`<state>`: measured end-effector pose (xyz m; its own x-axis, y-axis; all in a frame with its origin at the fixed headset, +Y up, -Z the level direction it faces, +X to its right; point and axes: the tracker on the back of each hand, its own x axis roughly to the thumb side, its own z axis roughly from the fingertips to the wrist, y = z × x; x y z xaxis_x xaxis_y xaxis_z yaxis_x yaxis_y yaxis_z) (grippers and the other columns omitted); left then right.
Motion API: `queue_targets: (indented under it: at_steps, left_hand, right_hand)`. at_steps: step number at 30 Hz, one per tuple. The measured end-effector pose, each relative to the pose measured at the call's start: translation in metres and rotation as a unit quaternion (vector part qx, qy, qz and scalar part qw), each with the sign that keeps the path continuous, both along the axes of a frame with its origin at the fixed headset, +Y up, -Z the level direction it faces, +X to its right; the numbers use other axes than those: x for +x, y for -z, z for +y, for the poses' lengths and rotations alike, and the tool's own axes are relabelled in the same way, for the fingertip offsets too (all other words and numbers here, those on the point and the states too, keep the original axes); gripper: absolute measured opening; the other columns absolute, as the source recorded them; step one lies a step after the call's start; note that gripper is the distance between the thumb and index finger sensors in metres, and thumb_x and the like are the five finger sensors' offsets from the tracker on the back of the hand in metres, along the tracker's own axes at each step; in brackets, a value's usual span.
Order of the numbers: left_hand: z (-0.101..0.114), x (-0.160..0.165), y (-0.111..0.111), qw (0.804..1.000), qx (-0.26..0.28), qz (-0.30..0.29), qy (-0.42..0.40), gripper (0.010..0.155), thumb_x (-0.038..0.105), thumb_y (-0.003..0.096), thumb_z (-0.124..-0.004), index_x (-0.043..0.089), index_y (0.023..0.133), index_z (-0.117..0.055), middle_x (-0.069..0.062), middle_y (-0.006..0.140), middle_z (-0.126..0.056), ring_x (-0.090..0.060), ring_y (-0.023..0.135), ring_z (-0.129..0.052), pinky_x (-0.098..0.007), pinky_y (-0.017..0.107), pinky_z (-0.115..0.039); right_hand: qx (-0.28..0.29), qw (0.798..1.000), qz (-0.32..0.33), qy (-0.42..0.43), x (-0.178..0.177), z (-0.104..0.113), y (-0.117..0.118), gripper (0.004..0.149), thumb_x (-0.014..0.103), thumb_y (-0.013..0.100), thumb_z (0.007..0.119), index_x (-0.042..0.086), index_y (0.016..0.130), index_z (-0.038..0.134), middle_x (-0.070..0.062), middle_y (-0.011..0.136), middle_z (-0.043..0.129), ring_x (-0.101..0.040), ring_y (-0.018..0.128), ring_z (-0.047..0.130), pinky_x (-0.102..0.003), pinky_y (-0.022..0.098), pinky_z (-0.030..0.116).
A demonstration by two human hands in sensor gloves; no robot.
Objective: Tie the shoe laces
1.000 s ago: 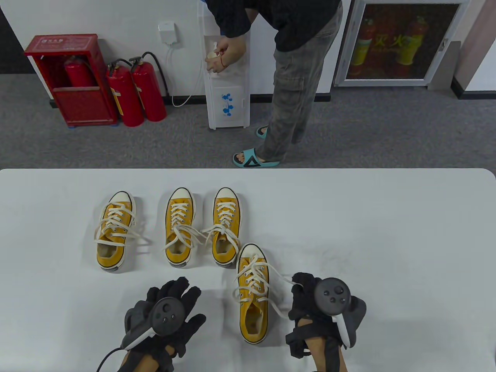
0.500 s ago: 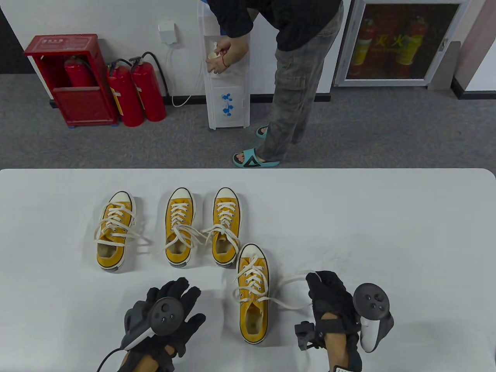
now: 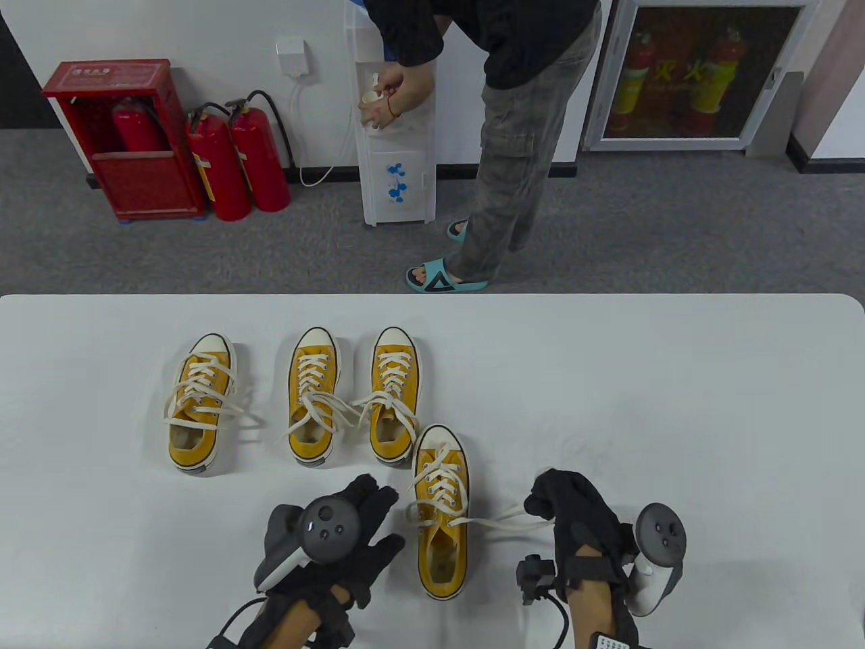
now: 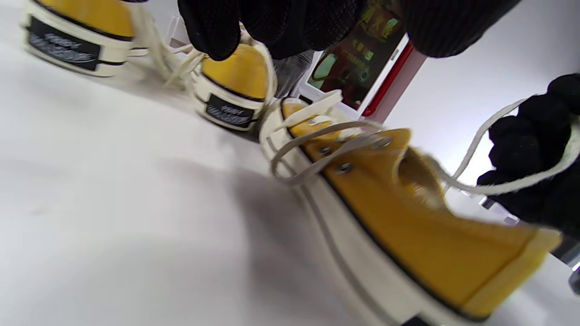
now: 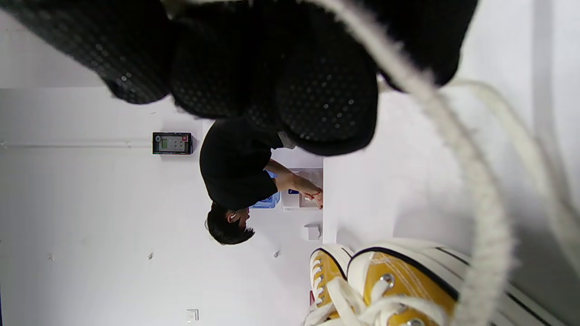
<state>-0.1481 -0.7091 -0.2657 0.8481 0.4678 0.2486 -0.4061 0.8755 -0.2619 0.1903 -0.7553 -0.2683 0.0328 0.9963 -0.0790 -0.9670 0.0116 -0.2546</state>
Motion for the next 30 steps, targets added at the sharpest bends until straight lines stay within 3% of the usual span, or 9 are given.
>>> queue_targets:
  at_steps: [6, 11, 16, 25, 30]
  left_hand:
    - [0.009, 0.047, 0.018, 1.000, -0.013, 0.008, 0.011, 0.069, 0.054, 0.0496, -0.074, 0.035, 0.112, -0.050, -0.013, 0.122, -0.043, -0.041, 0.105, -0.065, -0.075, 0.077, -0.038]
    - [-0.004, 0.071, 0.031, 0.997, -0.024, -0.001, 0.074, 0.065, 0.048, 0.0504, -0.076, 0.042, 0.110, -0.052, -0.012, 0.122, -0.043, -0.039, 0.103, -0.067, -0.072, 0.077, -0.043]
    - [-0.015, 0.077, 0.032, 0.996, -0.035, -0.006, 0.077, 0.060, 0.043, 0.0505, -0.077, 0.040, 0.108, -0.060, -0.010, 0.120, -0.049, -0.037, 0.099, -0.072, -0.069, 0.076, -0.049]
    - [-0.023, 0.080, 0.030, 0.995, 0.055, 0.031, 0.082, 0.047, 0.034, 0.0479, -0.082, 0.036, 0.095, -0.076, -0.006, 0.107, -0.071, -0.030, 0.086, -0.085, -0.060, 0.073, -0.065]
    - [-0.023, 0.082, 0.031, 0.993, 0.078, 0.041, 0.082, 0.039, 0.036, 0.0482, -0.083, 0.035, 0.087, -0.080, -0.005, 0.101, -0.079, -0.029, 0.079, -0.090, -0.059, 0.070, -0.068]
  right_hand:
    - [-0.002, 1.000, 0.012, -0.014, -0.005, -0.002, 0.002, 0.035, 0.051, 0.047, 0.080, 0.024, 0.068, 0.090, -0.004, 0.081, 0.087, -0.023, 0.057, 0.098, -0.054, 0.058, 0.072]
    - [-0.007, 1.000, 0.012, -0.016, -0.004, -0.003, 0.002, 0.035, 0.050, 0.047, 0.080, 0.024, 0.068, 0.090, -0.004, 0.081, 0.087, -0.023, 0.057, 0.098, -0.055, 0.058, 0.071]
    - [-0.013, 1.000, 0.010, -0.015, -0.003, -0.006, 0.003, 0.035, 0.050, 0.048, 0.080, 0.023, 0.068, 0.090, -0.004, 0.081, 0.087, -0.023, 0.057, 0.098, -0.055, 0.058, 0.071]
    - [-0.018, 1.000, 0.006, -0.018, -0.002, -0.005, 0.003, 0.036, 0.050, 0.048, 0.079, 0.024, 0.069, 0.090, -0.004, 0.081, 0.087, -0.024, 0.058, 0.098, -0.055, 0.058, 0.071]
    - [-0.017, 1.000, 0.005, -0.018, -0.002, -0.006, 0.003, 0.036, 0.050, 0.048, 0.079, 0.024, 0.069, 0.090, -0.004, 0.082, 0.086, -0.023, 0.058, 0.098, -0.055, 0.058, 0.071]
